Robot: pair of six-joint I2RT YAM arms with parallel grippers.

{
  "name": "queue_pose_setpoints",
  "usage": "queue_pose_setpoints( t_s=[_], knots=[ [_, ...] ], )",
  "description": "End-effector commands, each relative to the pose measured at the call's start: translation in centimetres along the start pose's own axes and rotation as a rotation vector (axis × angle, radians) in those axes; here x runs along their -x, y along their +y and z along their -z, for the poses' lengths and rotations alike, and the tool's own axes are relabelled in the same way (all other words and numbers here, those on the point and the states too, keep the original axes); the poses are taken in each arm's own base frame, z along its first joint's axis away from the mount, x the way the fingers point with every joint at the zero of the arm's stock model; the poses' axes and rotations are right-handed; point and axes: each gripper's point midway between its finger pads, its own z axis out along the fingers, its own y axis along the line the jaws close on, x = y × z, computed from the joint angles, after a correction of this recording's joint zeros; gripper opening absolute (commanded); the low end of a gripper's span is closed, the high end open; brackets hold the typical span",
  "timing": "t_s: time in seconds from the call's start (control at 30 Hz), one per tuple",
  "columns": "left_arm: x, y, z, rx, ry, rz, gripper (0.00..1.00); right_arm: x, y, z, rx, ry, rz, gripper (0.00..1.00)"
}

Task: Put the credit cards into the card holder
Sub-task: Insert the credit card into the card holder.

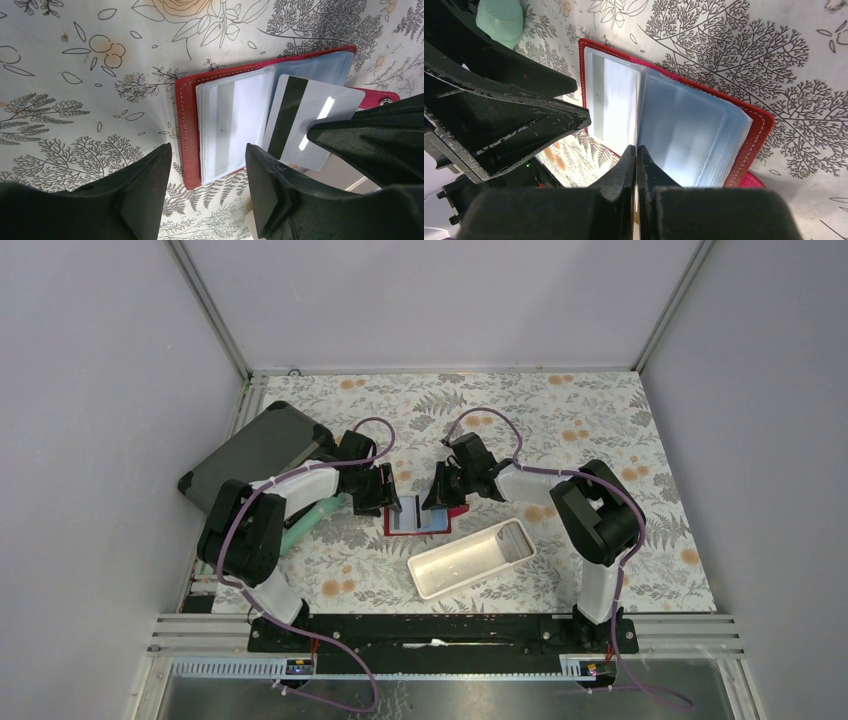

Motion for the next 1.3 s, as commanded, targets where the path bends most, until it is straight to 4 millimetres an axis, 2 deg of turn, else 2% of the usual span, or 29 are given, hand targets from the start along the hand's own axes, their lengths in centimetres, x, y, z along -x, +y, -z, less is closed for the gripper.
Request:
queue_pose_setpoints(
  t_s=[0.0,0.53,0.93,1.27],
  knots=[
    [1.3,-0.6,0.1,-0.002,-0.028,-0.027,0.57,0.7,0.3,0.1,0.008,-0.029,-0.008,0.00],
    [0.7,-0.4,-0.5,0.012,-0.003,-0.032,0.43,-0.1,-0.2,-0.6,0.024,-0.020,-0.091,0.00],
    [0.4,1.0,-1.2,0.095,0.014,-0.062,0.36,0.6,1.3,0.4,0.058,-0.046,-0.095,0.00],
    [1.0,2.0,-1.2,0.167,0.004,-0.109,0.32,0.0,0.1,-0.2,0.036,-0.041,-0.117,0.00]
  ],
)
